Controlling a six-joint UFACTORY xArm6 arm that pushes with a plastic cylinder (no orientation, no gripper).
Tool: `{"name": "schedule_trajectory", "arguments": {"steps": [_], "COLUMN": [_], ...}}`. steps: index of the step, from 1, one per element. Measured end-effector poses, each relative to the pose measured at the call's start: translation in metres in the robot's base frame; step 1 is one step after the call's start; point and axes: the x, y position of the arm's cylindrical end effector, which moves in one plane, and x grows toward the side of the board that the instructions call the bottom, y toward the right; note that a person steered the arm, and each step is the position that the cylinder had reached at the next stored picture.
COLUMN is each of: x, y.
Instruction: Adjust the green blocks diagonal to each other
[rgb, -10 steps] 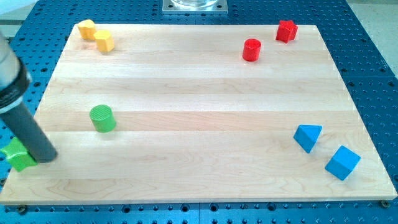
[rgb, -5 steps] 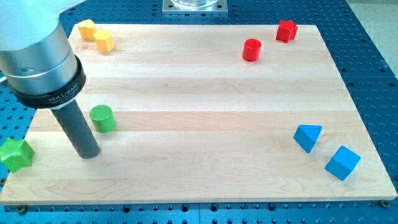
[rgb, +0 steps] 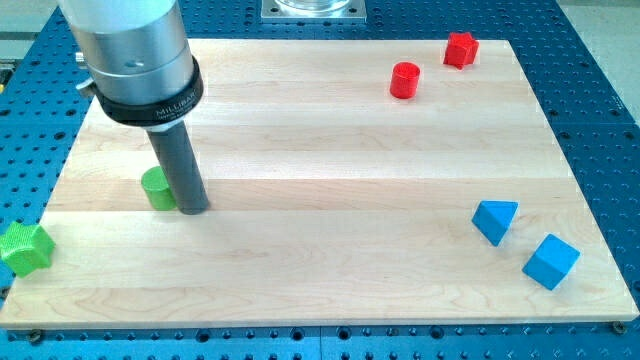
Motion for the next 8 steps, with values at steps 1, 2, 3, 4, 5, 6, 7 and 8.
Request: {"name": "schedule_trajectory", "arguments": {"steps": [1,2,3,4,5,6,7,8], "x": [-0.013,-0.025,-0.077,-0.059,-0.016,-0.014,0.035,0.061], "y": [-0.029,-0.031,-0.063,-0.133,-0.158,-0.159,-0.158,-0.159]}}
